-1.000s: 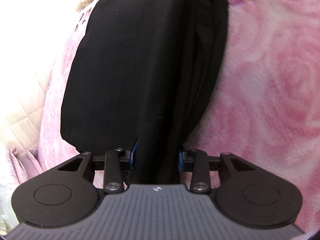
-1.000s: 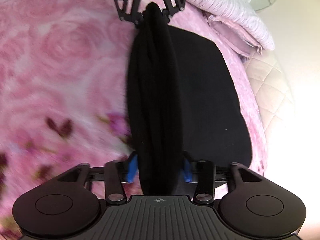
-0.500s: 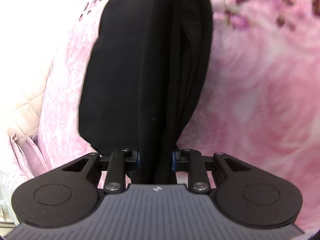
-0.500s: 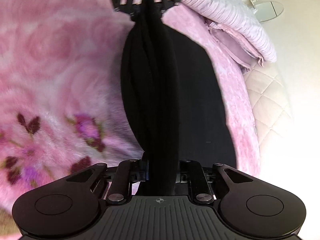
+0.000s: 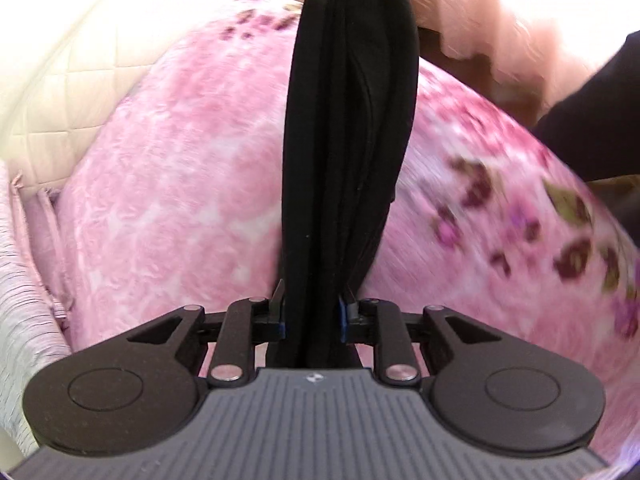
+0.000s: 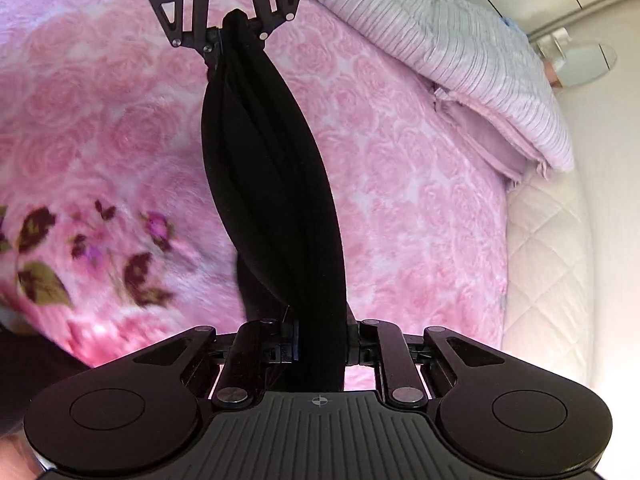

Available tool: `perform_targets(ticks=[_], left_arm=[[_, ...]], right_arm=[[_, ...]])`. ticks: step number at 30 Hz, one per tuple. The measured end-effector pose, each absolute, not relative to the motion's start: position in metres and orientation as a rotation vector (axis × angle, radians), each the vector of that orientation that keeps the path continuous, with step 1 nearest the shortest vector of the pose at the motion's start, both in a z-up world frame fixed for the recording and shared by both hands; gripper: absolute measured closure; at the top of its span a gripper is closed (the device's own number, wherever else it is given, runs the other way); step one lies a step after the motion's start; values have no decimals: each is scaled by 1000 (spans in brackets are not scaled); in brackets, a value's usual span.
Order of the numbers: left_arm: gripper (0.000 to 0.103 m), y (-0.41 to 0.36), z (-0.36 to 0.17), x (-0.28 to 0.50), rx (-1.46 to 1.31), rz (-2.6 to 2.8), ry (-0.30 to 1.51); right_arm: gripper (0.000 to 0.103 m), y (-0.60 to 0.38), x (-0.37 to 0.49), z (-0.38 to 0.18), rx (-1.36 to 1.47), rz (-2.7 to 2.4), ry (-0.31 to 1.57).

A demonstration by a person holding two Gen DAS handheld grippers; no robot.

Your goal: Fold clothes

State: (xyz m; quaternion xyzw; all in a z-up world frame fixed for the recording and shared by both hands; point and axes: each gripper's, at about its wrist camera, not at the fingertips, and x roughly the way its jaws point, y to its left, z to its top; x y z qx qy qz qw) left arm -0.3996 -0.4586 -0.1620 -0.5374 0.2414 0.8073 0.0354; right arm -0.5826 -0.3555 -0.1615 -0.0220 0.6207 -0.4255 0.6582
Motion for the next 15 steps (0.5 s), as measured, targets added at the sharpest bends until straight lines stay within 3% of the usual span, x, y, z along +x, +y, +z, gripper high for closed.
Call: perform_targets(ticks=[8, 15], left_arm=[[85, -502, -125, -555, -1764, 2628, 708], [85, -545, -120, -739, -1758, 2843, 903]], right_arm=[[88, -416, -714, -113, -172, -875, 1341], [87, -513, -894, -106, -387, -992, 1311]])
